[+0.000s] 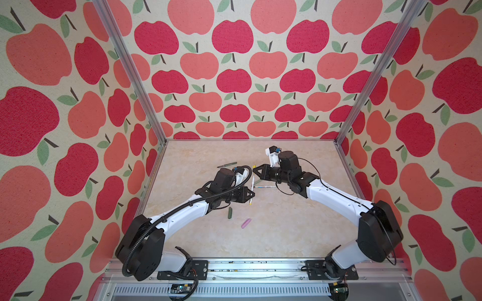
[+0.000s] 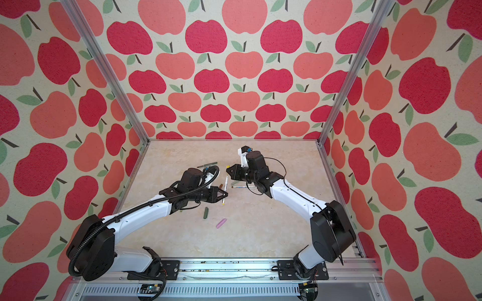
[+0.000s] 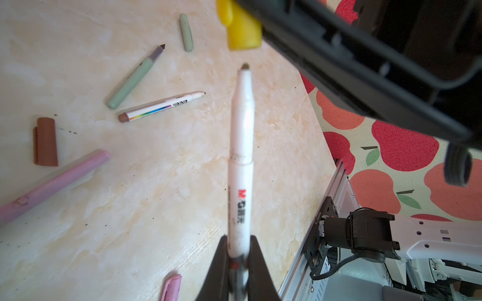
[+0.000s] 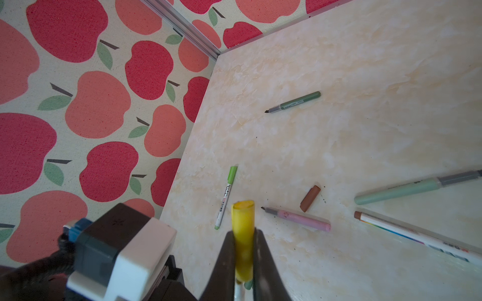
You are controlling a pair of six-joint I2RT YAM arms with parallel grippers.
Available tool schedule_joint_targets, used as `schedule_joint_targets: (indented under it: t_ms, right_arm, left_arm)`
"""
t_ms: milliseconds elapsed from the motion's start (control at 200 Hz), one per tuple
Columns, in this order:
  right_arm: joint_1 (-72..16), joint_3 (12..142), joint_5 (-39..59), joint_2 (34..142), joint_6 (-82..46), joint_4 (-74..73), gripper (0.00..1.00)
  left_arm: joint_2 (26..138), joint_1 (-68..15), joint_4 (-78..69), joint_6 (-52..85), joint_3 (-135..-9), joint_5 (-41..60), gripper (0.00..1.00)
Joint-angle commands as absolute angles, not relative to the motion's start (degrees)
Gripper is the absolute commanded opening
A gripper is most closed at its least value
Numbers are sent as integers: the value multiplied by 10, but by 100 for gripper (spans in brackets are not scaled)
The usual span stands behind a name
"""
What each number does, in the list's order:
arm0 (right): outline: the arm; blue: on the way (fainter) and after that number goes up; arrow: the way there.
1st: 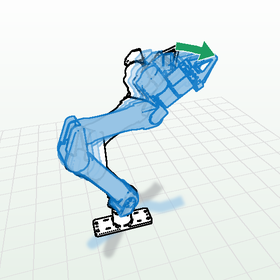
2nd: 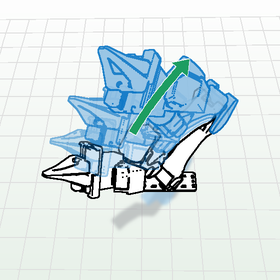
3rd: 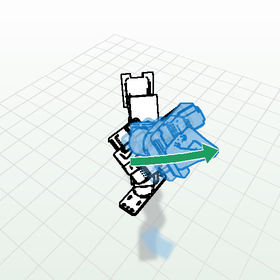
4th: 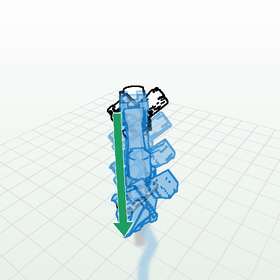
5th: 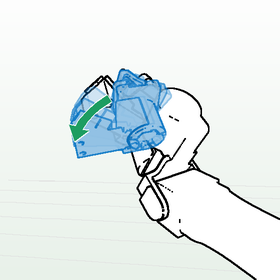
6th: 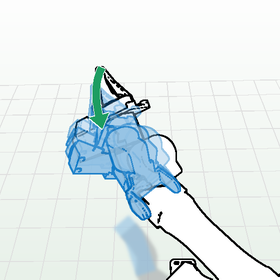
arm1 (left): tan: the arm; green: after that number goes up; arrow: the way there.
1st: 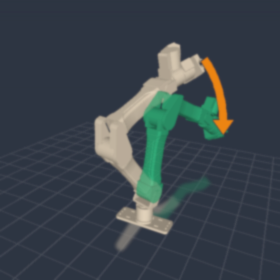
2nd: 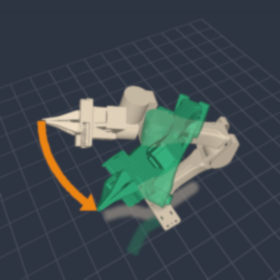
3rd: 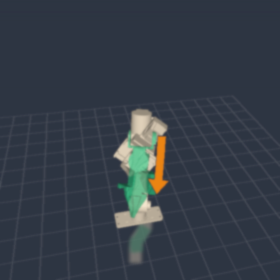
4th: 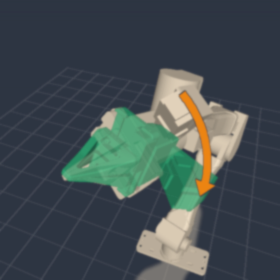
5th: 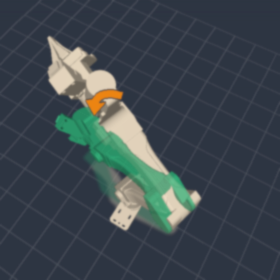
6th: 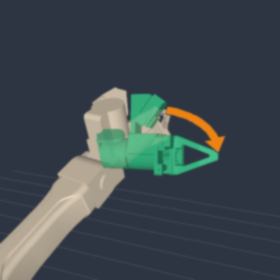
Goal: Insert the pens into the pen caps
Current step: 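Lower the yellow cap onto the white pen tip with the right gripper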
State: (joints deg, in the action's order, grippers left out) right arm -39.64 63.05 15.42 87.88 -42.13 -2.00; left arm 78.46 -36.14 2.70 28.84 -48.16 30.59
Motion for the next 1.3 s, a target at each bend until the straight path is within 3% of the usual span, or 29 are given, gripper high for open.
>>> schedule_joint_targets:
  t_ms: [0,1296]
  right_arm:
    - [-401,622,159,876,-423,-23,4]
    - [-421,590,154,842,-431,-26,2]
  left_arm:
    - [786,-361,16,283,-483,297,5]
    - [771,-349,-16,299,-466,268,5]
